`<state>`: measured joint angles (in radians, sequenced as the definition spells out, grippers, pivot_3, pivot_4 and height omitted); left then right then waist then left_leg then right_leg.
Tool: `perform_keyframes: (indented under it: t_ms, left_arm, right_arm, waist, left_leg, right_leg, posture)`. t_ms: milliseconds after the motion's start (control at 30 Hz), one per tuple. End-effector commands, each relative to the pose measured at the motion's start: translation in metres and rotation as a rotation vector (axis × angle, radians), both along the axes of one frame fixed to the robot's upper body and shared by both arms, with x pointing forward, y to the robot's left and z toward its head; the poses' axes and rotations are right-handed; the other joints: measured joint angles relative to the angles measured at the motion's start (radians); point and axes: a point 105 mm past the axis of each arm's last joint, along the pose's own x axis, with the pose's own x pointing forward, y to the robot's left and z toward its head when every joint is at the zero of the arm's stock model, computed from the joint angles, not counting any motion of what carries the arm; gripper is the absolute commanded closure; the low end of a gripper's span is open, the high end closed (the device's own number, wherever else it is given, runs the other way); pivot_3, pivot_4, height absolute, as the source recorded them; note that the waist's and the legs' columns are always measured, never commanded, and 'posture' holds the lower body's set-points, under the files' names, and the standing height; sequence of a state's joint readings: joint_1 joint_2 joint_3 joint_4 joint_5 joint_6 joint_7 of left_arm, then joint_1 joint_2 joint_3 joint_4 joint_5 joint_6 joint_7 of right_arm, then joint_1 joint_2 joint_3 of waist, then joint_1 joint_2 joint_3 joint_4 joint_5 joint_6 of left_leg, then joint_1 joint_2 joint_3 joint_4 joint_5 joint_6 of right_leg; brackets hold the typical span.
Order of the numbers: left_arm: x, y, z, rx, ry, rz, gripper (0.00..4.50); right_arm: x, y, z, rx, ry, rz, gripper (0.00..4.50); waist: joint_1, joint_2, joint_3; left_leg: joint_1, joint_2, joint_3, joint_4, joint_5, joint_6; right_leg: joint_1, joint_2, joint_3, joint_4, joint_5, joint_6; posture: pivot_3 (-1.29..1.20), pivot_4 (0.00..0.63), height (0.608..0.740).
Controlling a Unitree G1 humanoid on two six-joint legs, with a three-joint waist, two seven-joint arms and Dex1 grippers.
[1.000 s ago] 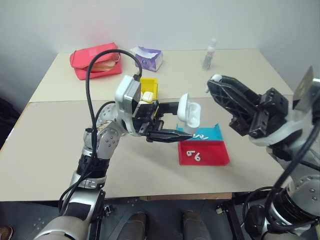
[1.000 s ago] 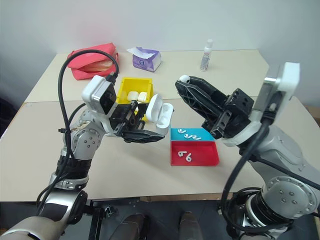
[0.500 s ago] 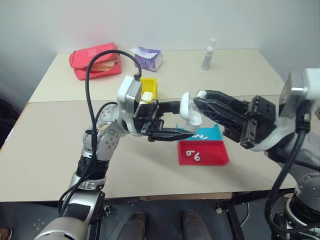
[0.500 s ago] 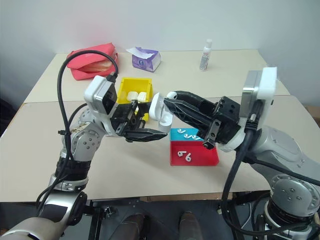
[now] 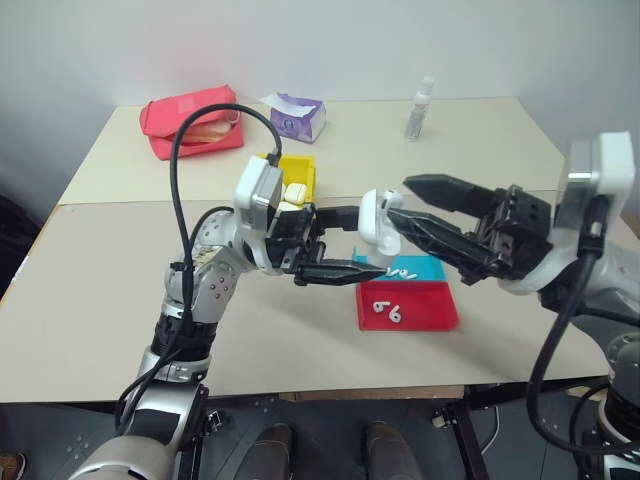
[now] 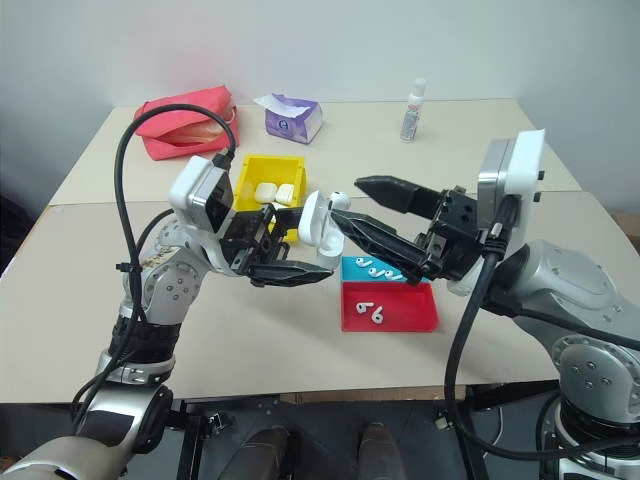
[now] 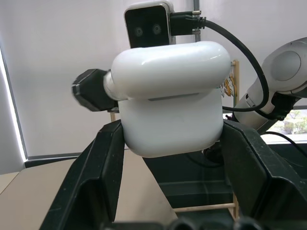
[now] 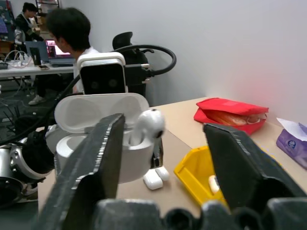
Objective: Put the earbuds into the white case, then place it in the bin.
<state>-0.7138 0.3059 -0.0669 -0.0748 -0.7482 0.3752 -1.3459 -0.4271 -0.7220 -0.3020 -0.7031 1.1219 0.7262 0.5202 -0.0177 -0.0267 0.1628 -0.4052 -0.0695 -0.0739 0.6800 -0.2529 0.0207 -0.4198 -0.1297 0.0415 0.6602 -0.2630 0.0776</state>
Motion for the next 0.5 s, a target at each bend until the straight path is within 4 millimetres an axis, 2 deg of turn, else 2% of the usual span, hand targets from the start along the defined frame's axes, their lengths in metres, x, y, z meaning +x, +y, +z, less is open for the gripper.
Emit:
perform_keyframes:
  t_ms: [33, 433, 500]
  left_arm:
    - [-0.008, 0.000, 0.014, -0.053, -0.068, -0.017, 1.77]
    - [-0.002, 0.002, 0.015, -0.056, -0.076, 0.018, 1.77]
    - [0.000, 0.003, 0.015, -0.055, -0.077, 0.031, 1.77]
  right_arm:
    - [-0.002, 0.002, 0.001, -0.022, -0.016, 0.008, 0.98]
    - [0.002, -0.012, 0.009, 0.021, -0.028, -0.024, 0.98]
    - [-0.002, -0.016, 0.015, 0.045, -0.041, -0.007, 1.35]
  waist:
    - [0.000, 0.000, 0.000]
    - [0.001, 0.000, 0.000]
    - [0.003, 0.000, 0.000]
  left_leg:
    - [0.000, 0.000, 0.000, 0.000, 0.000, 0.000]
    - [0.000, 0.000, 0.000, 0.000, 0.000, 0.000]
    - [0.000, 0.000, 0.000, 0.000, 0.000, 0.000]
  right_leg:
    - [0.000, 0.000, 0.000, 0.000, 0.000, 0.000]
    - [0.000, 0.000, 0.000, 0.000, 0.000, 0.000]
    - [0.000, 0.000, 0.000, 0.000, 0.000, 0.000]
  posture:
    - [0.00, 0.150, 0.740]
    - [0.00, 0.150, 0.740]
    - [0.00, 0.150, 0.740]
